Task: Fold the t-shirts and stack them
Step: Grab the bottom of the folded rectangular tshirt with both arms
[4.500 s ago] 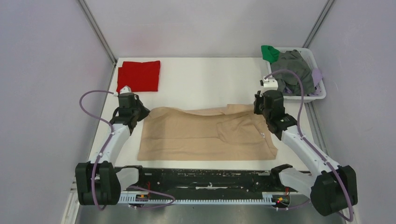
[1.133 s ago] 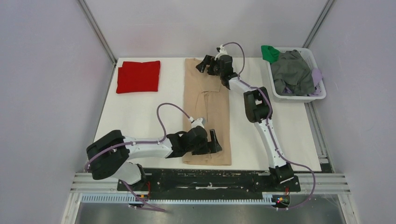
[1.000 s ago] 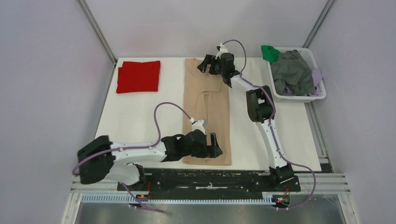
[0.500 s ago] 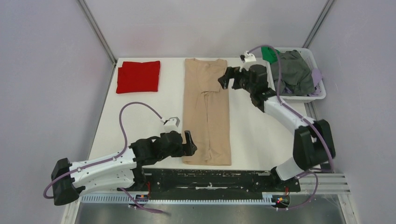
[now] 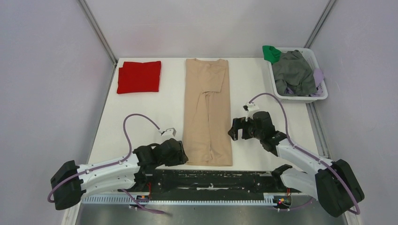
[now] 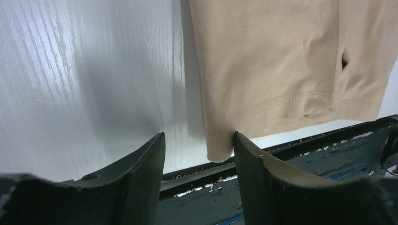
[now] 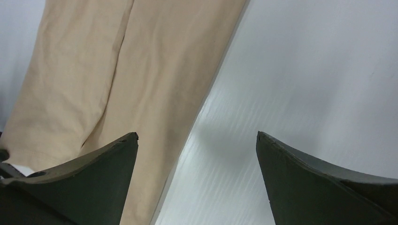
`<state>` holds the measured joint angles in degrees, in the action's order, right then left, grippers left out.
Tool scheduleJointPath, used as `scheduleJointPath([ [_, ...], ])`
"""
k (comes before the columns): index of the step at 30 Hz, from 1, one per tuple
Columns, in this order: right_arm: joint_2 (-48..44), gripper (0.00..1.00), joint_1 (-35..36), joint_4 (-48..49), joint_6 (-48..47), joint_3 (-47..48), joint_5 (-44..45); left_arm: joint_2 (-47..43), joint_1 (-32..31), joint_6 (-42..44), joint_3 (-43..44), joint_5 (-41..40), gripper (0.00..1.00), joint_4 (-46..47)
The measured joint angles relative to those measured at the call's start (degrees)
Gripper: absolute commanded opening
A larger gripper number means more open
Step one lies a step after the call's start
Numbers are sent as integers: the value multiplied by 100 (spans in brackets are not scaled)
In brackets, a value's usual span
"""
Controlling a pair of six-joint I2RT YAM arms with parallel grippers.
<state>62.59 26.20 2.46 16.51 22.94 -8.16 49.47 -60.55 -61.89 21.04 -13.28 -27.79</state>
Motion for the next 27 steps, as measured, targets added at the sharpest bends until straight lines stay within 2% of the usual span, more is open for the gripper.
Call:
scheduleJointPath([
  [4, -474, 98, 109, -260, 0, -81, -57, -125, 153, -31, -264, 155, 53, 400],
  [8, -881, 98, 212, -568, -2, -210, -116, -149, 205, -55, -411, 304, 37, 723],
  [12, -968, 98, 535, -846, 59, -411, -352, -76, 234, -107, -490, 448, 4, 973],
  [17, -1104, 92, 1314, -1095, 291, -699, -575, -35, 236, -175, -492, 494, 2, 1010],
  [27, -1226, 67, 2188, -1274, 553, -765, -660, -223, 236, -376, -584, 597, 2, 1010],
])
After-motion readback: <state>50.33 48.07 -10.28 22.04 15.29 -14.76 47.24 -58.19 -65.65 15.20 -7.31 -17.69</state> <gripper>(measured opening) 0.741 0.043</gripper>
